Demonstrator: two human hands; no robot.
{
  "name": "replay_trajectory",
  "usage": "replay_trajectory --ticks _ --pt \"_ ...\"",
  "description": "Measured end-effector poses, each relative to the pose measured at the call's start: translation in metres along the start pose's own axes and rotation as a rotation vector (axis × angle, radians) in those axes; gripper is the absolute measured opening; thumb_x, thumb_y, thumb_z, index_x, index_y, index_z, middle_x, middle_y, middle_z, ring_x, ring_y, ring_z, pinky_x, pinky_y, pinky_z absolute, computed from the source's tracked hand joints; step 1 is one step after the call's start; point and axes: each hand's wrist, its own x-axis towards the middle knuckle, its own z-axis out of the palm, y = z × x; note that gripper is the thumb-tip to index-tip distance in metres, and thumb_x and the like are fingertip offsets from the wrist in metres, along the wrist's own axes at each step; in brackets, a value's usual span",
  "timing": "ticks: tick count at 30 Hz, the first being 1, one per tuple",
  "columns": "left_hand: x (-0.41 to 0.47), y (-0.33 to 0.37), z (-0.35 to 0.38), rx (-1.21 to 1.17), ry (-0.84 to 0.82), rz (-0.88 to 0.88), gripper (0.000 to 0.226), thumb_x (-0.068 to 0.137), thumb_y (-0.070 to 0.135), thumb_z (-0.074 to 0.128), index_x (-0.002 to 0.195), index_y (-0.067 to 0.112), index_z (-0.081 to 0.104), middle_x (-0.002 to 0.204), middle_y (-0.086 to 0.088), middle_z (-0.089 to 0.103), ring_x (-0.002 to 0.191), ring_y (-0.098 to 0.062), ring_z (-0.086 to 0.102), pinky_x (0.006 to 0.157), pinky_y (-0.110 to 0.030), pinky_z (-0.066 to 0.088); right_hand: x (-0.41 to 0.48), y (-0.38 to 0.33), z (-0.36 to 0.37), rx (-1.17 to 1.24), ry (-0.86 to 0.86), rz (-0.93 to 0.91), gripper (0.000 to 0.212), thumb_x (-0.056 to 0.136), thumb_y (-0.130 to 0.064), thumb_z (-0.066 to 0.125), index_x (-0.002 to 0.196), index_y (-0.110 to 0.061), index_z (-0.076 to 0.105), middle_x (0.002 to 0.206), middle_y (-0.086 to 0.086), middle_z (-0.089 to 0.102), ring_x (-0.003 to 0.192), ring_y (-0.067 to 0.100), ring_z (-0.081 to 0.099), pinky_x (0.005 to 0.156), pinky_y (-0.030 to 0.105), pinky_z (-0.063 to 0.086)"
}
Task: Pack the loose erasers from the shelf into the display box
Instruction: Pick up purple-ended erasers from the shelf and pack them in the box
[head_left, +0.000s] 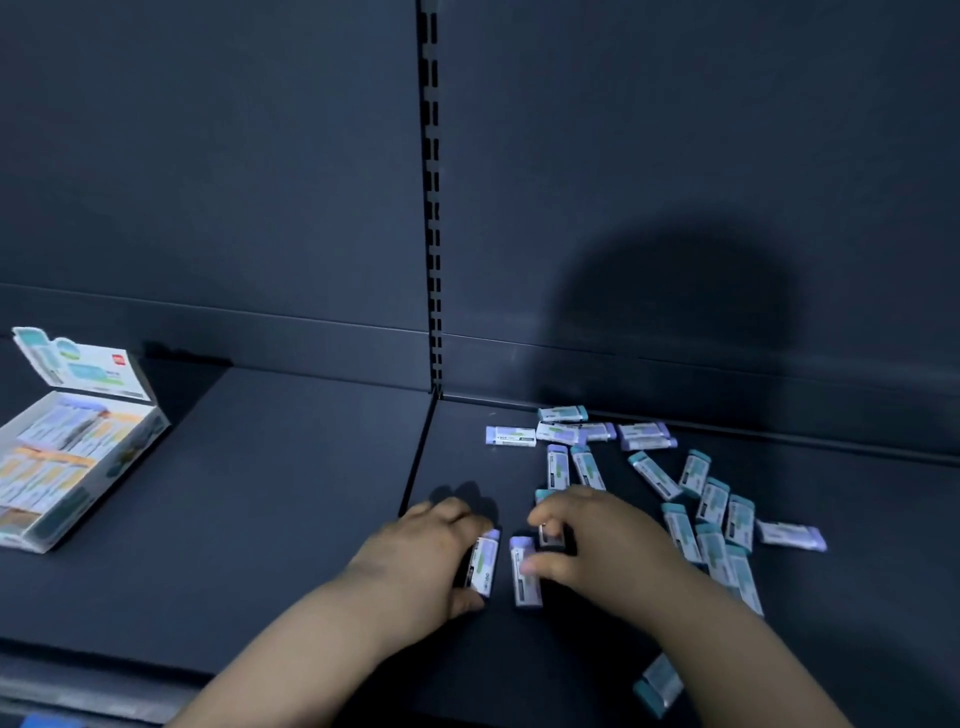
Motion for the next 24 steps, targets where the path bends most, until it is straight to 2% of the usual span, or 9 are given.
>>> replay_trajectory --ticks 3,6,10,14,19,24 --pt "0.004 -0.001 -0.001 0.0 -0.023 0.014 0.073 0.083 0.042 0.063 0.144 0.033 0.024 0.144 0.012 0.026 0.134 -0.012 0.024 0.109 -0.024 0.026 -0.005 0.007 0.001 0.068 -0.115 0.011 0.069 0.06 -0.055 0.076 0.121 -0.039 0.05 0.116 -0.017 0.041 0.112 0.002 0.04 0.098 0.023 0.038" --pt "0.009 -0.001 0.0 -0.01 -0.051 0.003 0.076 0.081 0.042 0.065 0.144 0.032 0.024 0.145 0.011 0.023 0.134 -0.012 0.022 0.109 -0.022 0.024 -0.006 0.004 0.009 0.003 -0.117 -0.037 0.081 0.061 -0.051 0.077 0.131 -0.035 0.042 0.125 -0.013 0.032 0.121 0.006 0.029 0.104 0.025 0.032" --pt "0.007 0.004 -0.002 -0.061 -0.01 -0.02 0.066 0.073 0.043 0.072 0.13 0.035 0.04 0.13 0.016 0.036 0.123 -0.007 0.035 0.099 -0.021 0.035 -0.005 0.004 0.016 -0.025 -0.014 -0.121 0.068 0.061 -0.051 0.076 0.12 -0.03 0.051 0.118 -0.009 0.034 0.114 0.011 0.031 0.1 0.025 0.033" --pt "-0.001 0.014 0.0 -0.105 0.079 -0.05 0.062 0.065 0.053 0.073 0.118 0.039 0.043 0.118 0.021 0.041 0.112 -0.001 0.041 0.085 -0.015 0.036 -0.009 0.011 0.013 0.039 0.087 -0.151 0.063 0.064 -0.054 0.071 0.119 -0.033 0.049 0.119 -0.014 0.038 0.113 0.006 0.032 0.097 0.02 0.028" --pt "-0.008 0.019 0.002 -0.127 0.17 -0.058 0.06 0.067 0.056 0.07 0.118 0.04 0.042 0.118 0.021 0.044 0.113 -0.001 0.042 0.089 -0.017 0.036 -0.009 0.005 0.007 0.035 0.081 -0.18 0.07 0.066 -0.051 0.071 0.127 -0.033 0.043 0.122 -0.015 0.041 0.114 0.005 0.032 0.097 0.02 0.026" --pt "-0.02 -0.006 -0.003 -0.078 0.266 -0.018 0.062 0.07 0.061 0.064 0.123 0.04 0.041 0.123 0.022 0.043 0.116 -0.001 0.041 0.094 -0.021 0.037 -0.002 -0.027 0.013 0.026 0.07 -0.187 0.071 0.068 -0.047 0.071 0.13 -0.034 0.039 0.123 -0.017 0.037 0.115 0.004 0.03 0.099 0.019 0.026"
